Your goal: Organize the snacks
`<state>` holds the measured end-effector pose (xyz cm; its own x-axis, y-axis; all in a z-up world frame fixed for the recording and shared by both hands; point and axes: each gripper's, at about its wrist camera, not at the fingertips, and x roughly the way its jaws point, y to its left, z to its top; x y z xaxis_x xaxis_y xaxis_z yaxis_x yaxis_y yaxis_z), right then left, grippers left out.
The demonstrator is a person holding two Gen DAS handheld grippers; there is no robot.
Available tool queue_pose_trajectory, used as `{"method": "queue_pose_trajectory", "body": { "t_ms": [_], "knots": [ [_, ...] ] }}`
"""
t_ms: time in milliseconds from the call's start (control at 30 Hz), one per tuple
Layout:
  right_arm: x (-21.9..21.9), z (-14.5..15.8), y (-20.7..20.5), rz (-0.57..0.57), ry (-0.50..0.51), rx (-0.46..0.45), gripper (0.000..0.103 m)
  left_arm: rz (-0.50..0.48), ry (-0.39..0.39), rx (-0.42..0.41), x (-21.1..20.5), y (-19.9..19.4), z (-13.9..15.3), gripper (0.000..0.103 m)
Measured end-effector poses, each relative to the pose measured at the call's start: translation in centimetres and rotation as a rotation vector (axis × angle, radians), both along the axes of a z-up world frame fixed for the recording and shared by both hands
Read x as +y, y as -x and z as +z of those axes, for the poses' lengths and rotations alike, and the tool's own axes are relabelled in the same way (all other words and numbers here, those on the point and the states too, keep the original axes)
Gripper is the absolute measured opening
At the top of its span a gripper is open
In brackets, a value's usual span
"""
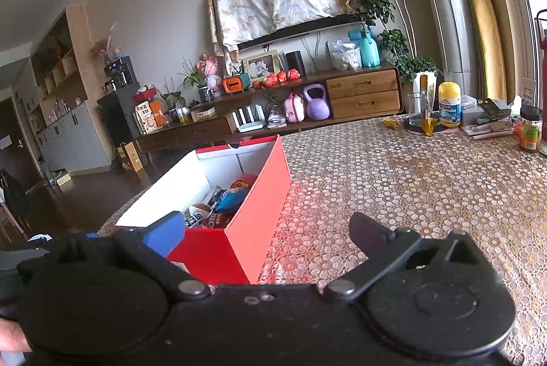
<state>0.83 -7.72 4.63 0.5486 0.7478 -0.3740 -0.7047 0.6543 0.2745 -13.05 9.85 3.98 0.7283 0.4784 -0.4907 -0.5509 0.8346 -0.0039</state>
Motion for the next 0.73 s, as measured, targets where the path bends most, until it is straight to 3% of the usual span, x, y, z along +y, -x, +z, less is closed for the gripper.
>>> {"method": "queue_pose_trajectory", "body": {
  "t_ms": [733],
  "knots": [
    [-0.25, -0.23, -0.27, -0.008, 0.0, 0.005, 0.103, -0.005, -0.015, -0.018, 0.16, 0.48, 0.06, 0.103]
  ]
}}
